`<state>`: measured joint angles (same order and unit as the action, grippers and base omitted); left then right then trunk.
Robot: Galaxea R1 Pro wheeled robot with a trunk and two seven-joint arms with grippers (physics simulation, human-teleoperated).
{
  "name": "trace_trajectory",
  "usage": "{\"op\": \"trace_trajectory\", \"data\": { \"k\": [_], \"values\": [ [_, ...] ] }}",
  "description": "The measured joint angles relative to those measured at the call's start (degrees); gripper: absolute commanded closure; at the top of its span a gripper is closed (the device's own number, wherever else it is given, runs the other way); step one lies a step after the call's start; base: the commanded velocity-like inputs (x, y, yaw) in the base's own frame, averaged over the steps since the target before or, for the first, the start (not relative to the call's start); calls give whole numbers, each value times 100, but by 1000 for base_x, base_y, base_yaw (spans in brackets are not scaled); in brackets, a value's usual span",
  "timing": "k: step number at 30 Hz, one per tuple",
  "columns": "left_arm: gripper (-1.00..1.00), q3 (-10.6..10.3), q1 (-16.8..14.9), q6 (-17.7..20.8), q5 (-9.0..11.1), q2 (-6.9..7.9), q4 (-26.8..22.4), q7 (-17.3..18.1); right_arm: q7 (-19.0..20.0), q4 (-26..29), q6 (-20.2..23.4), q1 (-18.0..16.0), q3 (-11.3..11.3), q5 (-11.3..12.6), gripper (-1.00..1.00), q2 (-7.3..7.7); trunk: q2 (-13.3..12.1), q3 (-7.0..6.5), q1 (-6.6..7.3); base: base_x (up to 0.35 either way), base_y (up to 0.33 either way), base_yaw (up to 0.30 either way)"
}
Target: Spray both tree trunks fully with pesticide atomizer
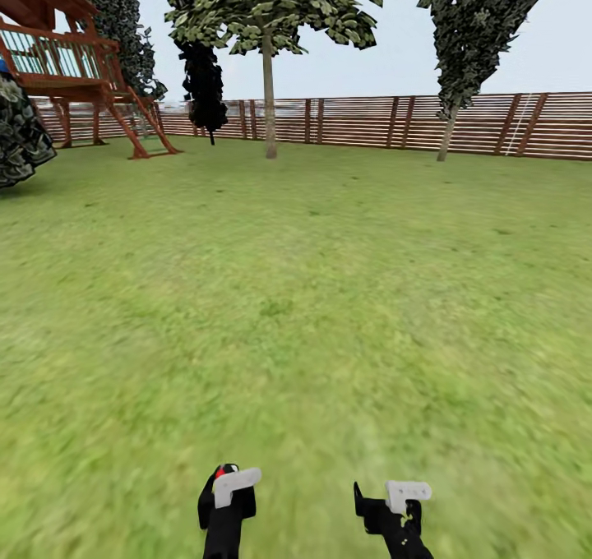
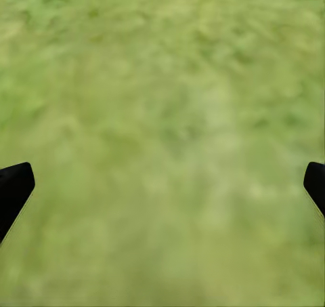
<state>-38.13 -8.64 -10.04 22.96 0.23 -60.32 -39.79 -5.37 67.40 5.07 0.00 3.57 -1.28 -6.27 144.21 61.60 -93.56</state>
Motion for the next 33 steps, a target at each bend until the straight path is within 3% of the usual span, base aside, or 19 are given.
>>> {"op": "trace_trajectory", "data": {
  "k": [33],
  "values": [
    [100,-8,0,-11,0,-7,9,13,-5,13,-1,0,2,1,-100,2,0,0,0,335,83,46]
  ]
}}
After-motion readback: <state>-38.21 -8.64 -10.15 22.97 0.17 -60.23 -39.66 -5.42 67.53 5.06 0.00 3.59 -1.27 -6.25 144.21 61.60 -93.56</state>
